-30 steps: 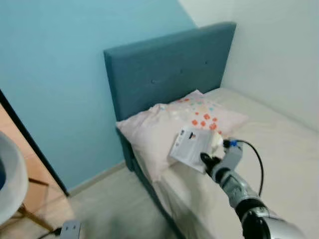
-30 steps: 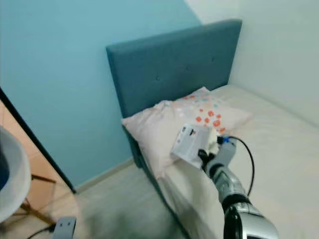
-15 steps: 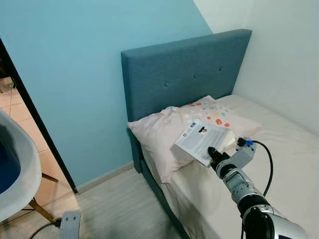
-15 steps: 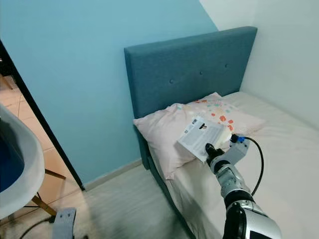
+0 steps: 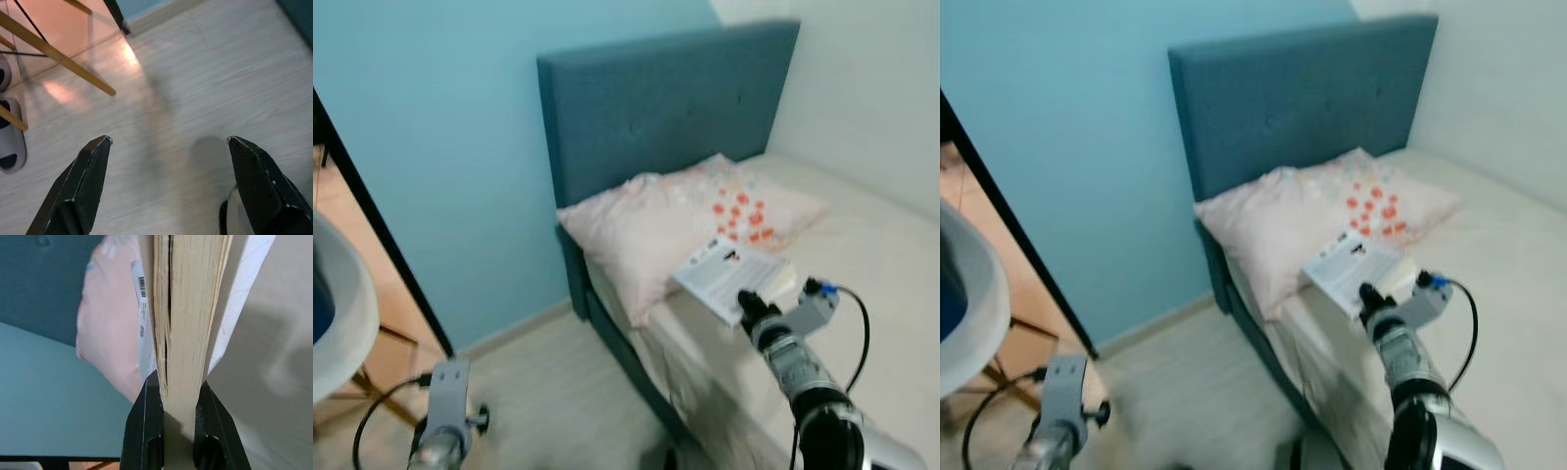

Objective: Clean up the room

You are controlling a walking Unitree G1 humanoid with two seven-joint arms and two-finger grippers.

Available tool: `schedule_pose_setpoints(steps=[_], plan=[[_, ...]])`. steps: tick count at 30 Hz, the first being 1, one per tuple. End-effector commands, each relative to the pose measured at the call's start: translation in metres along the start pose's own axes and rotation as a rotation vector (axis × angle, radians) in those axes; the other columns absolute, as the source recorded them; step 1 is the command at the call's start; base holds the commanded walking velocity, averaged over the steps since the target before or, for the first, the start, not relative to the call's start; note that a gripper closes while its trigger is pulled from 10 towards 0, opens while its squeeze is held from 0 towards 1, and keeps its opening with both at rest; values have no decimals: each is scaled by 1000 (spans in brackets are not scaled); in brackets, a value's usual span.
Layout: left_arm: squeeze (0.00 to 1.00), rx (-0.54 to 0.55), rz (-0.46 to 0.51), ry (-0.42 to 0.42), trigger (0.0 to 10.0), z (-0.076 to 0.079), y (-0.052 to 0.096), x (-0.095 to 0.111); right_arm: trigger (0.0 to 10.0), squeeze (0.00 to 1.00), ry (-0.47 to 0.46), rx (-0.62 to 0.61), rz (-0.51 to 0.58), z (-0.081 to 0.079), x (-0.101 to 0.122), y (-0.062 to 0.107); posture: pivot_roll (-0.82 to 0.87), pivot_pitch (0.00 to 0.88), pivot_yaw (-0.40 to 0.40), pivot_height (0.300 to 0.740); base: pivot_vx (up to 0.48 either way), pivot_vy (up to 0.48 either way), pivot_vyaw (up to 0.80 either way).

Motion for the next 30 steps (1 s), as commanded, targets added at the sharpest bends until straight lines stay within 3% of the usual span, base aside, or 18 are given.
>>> schedule_pose_setpoints(steps=[1,9,17,18,21,24,29,30], plan=[[0,11,-7,-16,10000,-4,1,-6,10000,0,-18,42,12,-9,5,-2,-59,0,14,585,0,0,0],[0,4,-70,-72,10000,-12,13,-44,10000,0,-27,51,31,-13,11,-4,-36,46,36,550,0,0,0],[0,1,-94,-117,10000,-20,21,-63,10000,0,-54,43,35,-11,12,-3,-7,112,55,530,0,0,0],[0,5,-106,-135,10000,-26,26,-74,10000,0,-64,29,-4,-8,6,-3,5,145,61,525,0,0,0],[0,7,-109,-141,10000,-28,28,-77,10000,0,-66,27,-29,-8,2,-3,9,155,62,525,0,0,0],[0,12,-116,-149,10000,-32,32,-84,10000,0,20,-2,-97,-8,-2,-4,17,181,60,525,0,0,0],[0,10,-123,-155,10000,-33,33,-88,10000,0,47,-6,-107,-11,5,-5,14,182,59,525,0,0,0],[0,4,-129,-159,10000,-32,34,-89,10000,0,105,-14,-130,-10,5,-6,9,176,56,525,0,0,0]])
Point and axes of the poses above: a point about 5 cm out from each wrist's last joint towards the gripper, its own y axis pointing back from the gripper into the wrist, its own x axis along the axis of the wrist's last joint, z = x × y, the point moved 4 cm from there along -y, pointing out of the wrist towards the gripper, and after that the axes turned 11 degrees about -y, right-handed, at the moved point
